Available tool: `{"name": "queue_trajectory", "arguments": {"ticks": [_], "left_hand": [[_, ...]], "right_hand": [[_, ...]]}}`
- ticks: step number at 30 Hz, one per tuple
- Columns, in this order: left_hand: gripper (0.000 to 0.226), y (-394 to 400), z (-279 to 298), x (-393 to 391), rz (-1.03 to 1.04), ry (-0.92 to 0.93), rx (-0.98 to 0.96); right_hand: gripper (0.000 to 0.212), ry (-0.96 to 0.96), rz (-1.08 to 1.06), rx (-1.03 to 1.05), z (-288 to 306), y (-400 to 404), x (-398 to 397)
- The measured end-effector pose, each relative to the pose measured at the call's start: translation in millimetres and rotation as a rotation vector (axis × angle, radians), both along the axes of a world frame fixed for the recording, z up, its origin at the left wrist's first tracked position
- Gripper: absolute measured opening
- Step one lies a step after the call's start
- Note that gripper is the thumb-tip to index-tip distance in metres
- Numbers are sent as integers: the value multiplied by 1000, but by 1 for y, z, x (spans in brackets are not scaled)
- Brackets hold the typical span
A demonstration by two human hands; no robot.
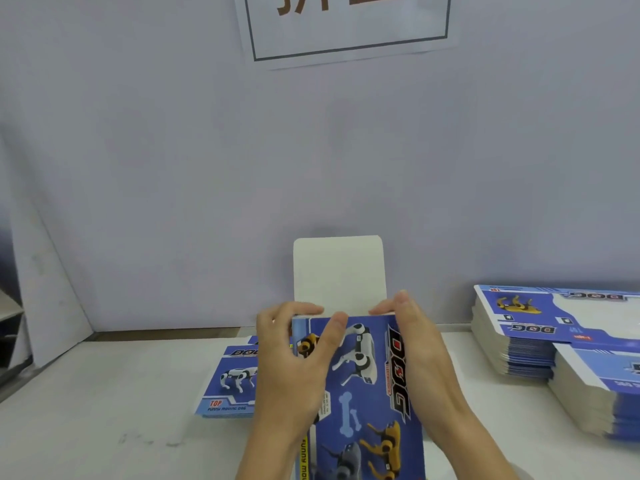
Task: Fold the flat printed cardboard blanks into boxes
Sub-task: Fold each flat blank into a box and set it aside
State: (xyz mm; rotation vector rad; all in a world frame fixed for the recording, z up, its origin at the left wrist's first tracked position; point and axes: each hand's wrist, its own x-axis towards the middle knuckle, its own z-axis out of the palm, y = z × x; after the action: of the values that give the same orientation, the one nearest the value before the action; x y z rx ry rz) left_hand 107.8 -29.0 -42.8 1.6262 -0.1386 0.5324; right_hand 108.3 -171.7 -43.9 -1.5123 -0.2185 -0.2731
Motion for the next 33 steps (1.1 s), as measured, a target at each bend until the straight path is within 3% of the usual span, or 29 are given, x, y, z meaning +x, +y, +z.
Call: {"name": "queue_trajectory", "arguments": {"ticks": [4, 8, 11, 13, 15, 18, 20, 22, 24, 26, 28, 33], "left_hand": [[44, 4, -3, 4, -86, 92, -160], [23, 10, -1, 6, -60, 117, -193], [34, 8, 1, 6, -124, 129, -296], [47, 8, 0, 5, -173, 137, -310], [36, 8, -1, 7, -182, 114, -299], [10, 7, -4, 3, -149, -10, -305], [40, 5, -7, -1, -147, -74, -345], [46, 6, -2, 1, -143, -42, -396], [32, 9, 3, 4, -158, 16, -329], [25, 11, 2, 5, -188, 50, -268], [38, 13, -2, 2, -225, 39, -246], [30, 19, -1, -4, -248, 9, -169]], "right_hand": [[34, 13, -46, -17, -4, 0, 6], [9, 115, 25, 60, -3, -1, 8], [33, 114, 74, 90, 2, -4, 7], [29, 90, 95, 98, 5, -4, 5], [18, 81, 77, 147, 4, -4, 6], [23, 17, 35, 226, -2, -3, 4], [38, -37, 3, 256, -5, -3, 0], [44, -26, 21, 226, 0, -1, 4], [39, -25, 162, 77, -2, -8, 0], [21, -43, 212, 24, -4, -13, 0], [34, 38, 195, 62, 2, -8, 6], [57, 2, 246, 89, -1, -14, -1]]}}
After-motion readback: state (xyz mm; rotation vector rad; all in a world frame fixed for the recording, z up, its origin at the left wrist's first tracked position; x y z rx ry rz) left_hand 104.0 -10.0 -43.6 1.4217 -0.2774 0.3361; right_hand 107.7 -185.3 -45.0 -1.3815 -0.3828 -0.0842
